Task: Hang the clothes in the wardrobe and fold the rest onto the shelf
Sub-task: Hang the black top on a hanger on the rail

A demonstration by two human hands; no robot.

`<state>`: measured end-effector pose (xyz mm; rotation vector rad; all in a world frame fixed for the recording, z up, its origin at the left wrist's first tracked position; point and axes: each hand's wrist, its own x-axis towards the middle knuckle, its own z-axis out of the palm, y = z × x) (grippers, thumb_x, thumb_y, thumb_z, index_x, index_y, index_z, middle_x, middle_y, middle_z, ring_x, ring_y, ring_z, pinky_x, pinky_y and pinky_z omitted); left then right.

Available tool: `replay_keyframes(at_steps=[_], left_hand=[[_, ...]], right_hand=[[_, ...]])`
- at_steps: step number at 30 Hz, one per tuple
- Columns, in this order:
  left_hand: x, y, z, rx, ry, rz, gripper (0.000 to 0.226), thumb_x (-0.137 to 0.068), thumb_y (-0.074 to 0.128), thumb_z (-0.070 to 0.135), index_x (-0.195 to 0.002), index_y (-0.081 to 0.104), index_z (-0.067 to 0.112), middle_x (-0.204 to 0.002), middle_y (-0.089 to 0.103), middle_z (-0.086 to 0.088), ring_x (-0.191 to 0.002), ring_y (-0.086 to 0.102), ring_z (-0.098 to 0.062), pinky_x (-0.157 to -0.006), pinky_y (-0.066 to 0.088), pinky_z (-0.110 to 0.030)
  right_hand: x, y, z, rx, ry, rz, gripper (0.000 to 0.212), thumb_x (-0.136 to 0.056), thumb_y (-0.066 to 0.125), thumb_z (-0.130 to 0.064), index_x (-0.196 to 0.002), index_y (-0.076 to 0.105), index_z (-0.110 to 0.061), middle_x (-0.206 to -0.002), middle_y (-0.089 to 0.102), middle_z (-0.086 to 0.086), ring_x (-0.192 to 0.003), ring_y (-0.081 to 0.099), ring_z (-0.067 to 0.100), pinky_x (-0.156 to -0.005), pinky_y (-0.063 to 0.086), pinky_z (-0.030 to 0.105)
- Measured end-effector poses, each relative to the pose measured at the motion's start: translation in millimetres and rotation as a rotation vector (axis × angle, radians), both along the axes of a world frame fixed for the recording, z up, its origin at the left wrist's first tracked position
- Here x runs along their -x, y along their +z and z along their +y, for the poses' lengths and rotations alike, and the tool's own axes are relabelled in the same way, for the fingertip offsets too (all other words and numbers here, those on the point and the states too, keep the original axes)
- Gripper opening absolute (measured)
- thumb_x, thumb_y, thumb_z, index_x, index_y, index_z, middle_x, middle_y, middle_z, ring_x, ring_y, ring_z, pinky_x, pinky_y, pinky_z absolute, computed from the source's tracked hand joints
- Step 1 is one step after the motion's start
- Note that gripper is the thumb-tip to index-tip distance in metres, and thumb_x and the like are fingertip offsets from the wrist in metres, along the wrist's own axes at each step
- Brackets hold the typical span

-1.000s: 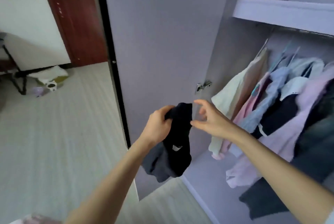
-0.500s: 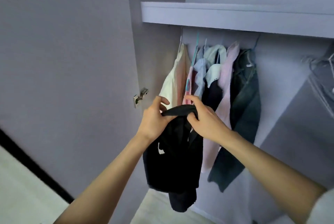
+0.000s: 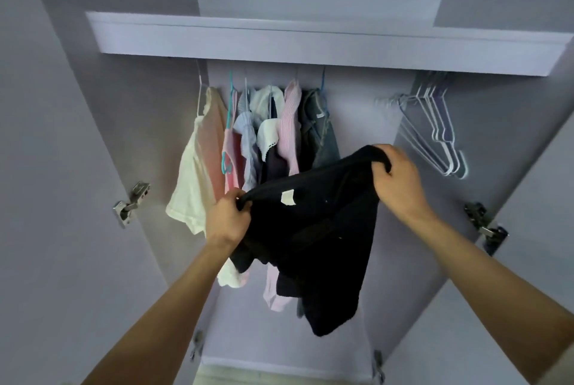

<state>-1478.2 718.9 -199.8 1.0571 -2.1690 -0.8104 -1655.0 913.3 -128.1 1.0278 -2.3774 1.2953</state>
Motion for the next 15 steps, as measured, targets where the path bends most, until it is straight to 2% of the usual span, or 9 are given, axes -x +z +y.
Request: replay_keyframes(at_steps=[3, 5, 8, 10, 11, 13, 15], left_hand=[[30, 11, 5, 0.033, 0.009, -0.092, 0.018, -0.089, 0.052, 0.015, -0.105, 0.059, 0.015, -0.096, 0.066, -0.015, -0.093, 0.059, -0.038, -0.074, 0.045, -0.036], [48, 19, 10, 0.019, -0.013, -0.148, 0.024, -0.087, 0.051, 0.014, -0.109, 0.060, 0.017, -0.101, 0.066, -0.014, -0.098, 0.059, -0.037, -0.075, 0.043, -0.034], [73, 35, 16, -0.102, -0.094, -0.005, 0.030, -0.083, 0.050, 0.001, -0.108, 0.063, 0.012, -0.106, 0.067, -0.013, -0.104, 0.060, -0.032, -0.089, 0.047, -0.034], [88, 48, 24, -0.277, -0.111, 0.146, 0.031, -0.081, 0.049, -0.004, -0.104, 0.066, 0.011, -0.106, 0.068, -0.014, -0.104, 0.061, -0.030, -0.095, 0.047, -0.038], [95, 55, 30, -0.400, -0.115, 0.223, 0.030, -0.082, 0.048, -0.004, -0.099, 0.067, 0.012, -0.102, 0.068, -0.014, -0.098, 0.062, -0.030, -0.091, 0.050, -0.039], [109, 66, 39, -0.617, -0.144, 0.341, 0.028, -0.084, 0.046, -0.004, -0.085, 0.066, 0.015, -0.083, 0.066, -0.013, -0.074, 0.061, -0.025, -0.068, 0.054, -0.030], [124, 74, 46, -0.686, -0.211, 0.364, 0.029, -0.085, 0.044, -0.004, -0.080, 0.064, 0.016, -0.066, 0.061, -0.006, -0.057, 0.057, -0.017, -0.048, 0.047, -0.018]], right_hand=[[25, -7, 19, -0.123, -0.140, 0.032, 0.036, -0.088, 0.045, -0.008, -0.122, 0.057, -0.014, -0.122, 0.049, 0.009, -0.105, 0.055, 0.030, -0.086, 0.041, 0.032], [40, -11, 31, -0.319, -0.199, 0.007, 0.040, -0.087, 0.047, -0.009, -0.124, 0.055, -0.019, -0.126, 0.049, 0.008, -0.108, 0.054, 0.033, -0.088, 0.044, 0.039], [60, -10, 45, -0.669, -0.173, -0.051, 0.034, -0.087, 0.047, -0.014, -0.116, 0.062, -0.024, -0.117, 0.060, 0.008, -0.105, 0.057, 0.033, -0.082, 0.047, 0.039], [69, -11, 50, -0.599, -0.184, -0.073, 0.031, -0.087, 0.047, -0.014, -0.111, 0.064, -0.023, -0.110, 0.065, 0.009, -0.101, 0.059, 0.032, -0.079, 0.048, 0.036], [75, -12, 51, -0.495, -0.185, -0.090, 0.031, -0.088, 0.048, -0.013, -0.112, 0.064, -0.022, -0.110, 0.066, 0.008, -0.101, 0.059, 0.032, -0.081, 0.049, 0.036], [88, -14, 51, -0.332, -0.084, -0.180, 0.031, -0.089, 0.049, -0.010, -0.114, 0.064, -0.018, -0.114, 0.064, 0.007, -0.106, 0.058, 0.028, -0.088, 0.046, 0.033], [100, -16, 50, -0.229, 0.065, -0.322, 0.031, -0.089, 0.050, -0.007, -0.117, 0.063, -0.014, -0.118, 0.060, 0.007, -0.111, 0.055, 0.023, -0.093, 0.040, 0.026]])
